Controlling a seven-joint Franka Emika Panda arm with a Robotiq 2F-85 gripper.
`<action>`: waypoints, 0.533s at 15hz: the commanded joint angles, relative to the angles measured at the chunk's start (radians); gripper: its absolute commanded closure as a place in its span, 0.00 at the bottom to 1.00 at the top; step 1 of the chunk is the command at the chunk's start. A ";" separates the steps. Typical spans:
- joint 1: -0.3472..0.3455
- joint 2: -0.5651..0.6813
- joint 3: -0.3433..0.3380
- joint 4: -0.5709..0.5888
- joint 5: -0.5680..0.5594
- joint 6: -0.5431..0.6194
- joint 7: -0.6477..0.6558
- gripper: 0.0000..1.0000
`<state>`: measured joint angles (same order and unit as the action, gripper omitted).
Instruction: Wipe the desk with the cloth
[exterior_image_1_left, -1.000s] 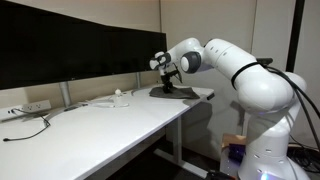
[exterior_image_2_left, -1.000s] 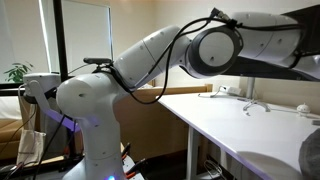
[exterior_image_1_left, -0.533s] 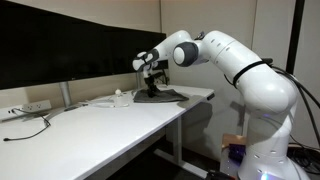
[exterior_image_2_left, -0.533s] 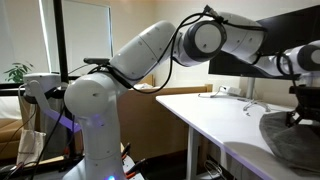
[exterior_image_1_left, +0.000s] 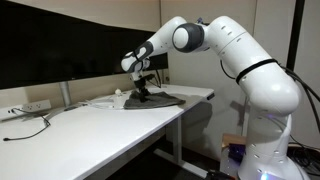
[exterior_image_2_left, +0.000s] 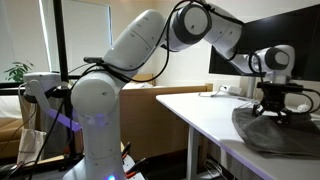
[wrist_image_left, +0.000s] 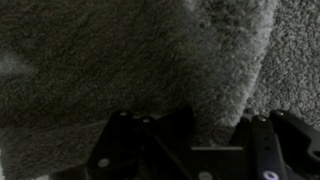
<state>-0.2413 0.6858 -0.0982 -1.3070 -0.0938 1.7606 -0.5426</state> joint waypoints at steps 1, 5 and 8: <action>0.038 -0.145 0.038 -0.234 -0.030 0.097 0.019 0.93; 0.093 -0.244 0.064 -0.410 -0.037 0.252 0.077 0.93; 0.138 -0.327 0.078 -0.549 -0.038 0.386 0.146 0.93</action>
<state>-0.1384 0.4775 -0.0385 -1.6611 -0.1113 2.0134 -0.4719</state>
